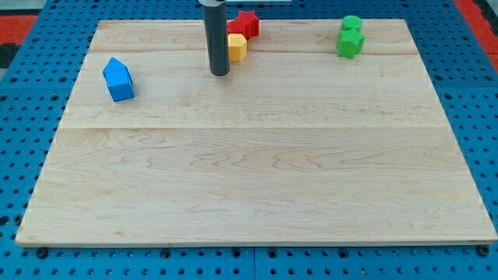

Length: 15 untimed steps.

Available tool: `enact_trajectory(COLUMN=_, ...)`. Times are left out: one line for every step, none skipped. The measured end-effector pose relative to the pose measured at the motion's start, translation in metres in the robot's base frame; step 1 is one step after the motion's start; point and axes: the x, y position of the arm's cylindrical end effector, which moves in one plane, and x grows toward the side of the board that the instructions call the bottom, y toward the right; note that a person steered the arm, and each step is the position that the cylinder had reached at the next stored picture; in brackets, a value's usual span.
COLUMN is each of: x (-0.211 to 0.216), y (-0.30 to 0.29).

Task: Point your arm at top right

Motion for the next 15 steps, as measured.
enact_trajectory(x=0.009, y=0.051)
enact_trajectory(x=0.009, y=0.103)
enact_trajectory(x=0.010, y=0.158)
enact_trajectory(x=0.010, y=0.207)
enact_trajectory(x=0.010, y=0.250)
enact_trajectory(x=0.010, y=0.278)
enact_trajectory(x=0.010, y=0.270)
enact_trajectory(x=0.010, y=0.265)
enact_trajectory(x=0.010, y=0.263)
enact_trajectory(x=0.010, y=0.263)
enact_trajectory(x=0.010, y=0.263)
enact_trajectory(x=0.011, y=0.248)
enact_trajectory(x=0.014, y=0.244)
enact_trajectory(x=0.014, y=0.243)
enact_trajectory(x=0.014, y=0.240)
